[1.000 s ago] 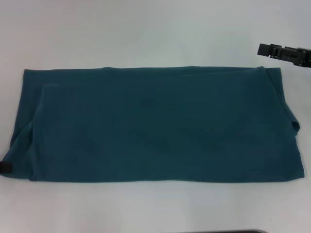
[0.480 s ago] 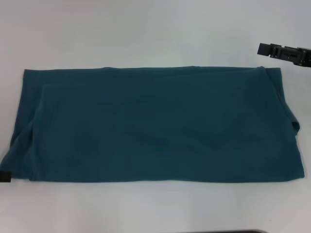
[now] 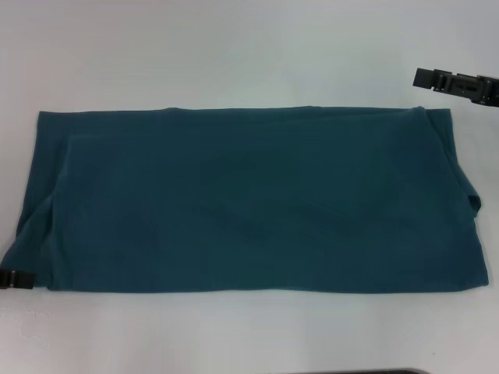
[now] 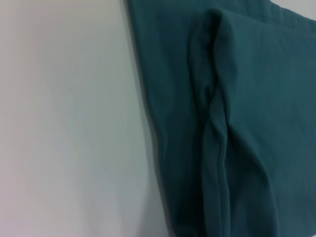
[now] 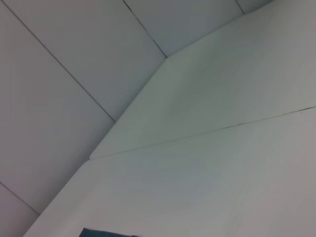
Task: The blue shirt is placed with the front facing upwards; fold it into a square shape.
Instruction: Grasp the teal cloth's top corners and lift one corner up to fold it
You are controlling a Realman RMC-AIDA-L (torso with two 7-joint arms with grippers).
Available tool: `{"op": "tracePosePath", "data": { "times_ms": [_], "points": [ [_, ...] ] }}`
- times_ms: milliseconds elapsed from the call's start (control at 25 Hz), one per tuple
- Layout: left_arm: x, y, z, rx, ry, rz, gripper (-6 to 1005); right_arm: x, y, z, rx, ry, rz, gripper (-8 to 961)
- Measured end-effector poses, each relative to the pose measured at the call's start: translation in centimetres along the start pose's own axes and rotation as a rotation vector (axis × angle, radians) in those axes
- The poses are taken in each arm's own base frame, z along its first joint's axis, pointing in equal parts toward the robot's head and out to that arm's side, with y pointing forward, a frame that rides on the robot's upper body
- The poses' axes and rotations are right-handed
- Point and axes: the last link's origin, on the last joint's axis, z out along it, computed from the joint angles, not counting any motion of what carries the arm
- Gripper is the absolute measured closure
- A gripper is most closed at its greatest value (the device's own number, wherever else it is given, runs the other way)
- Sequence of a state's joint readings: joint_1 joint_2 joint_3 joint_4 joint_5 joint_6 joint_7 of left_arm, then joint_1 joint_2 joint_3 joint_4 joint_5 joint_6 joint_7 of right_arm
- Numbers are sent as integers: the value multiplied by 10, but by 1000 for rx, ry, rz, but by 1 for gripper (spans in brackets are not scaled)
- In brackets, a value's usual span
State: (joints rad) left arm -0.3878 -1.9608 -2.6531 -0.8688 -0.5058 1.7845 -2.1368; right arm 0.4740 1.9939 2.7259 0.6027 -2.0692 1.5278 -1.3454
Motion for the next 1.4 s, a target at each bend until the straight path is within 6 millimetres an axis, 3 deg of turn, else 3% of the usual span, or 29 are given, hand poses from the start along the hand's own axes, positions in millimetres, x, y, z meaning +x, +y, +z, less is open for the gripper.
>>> {"op": "tracePosePath", "data": {
  "times_ms": [520,1400],
  "points": [
    [18,4,3,15,-2,41,281,1,0,0,1,1,2,212],
    [24,12,9,-12,-26,77,279,1,-1,-2,4,0,2,213]
  ]
}}
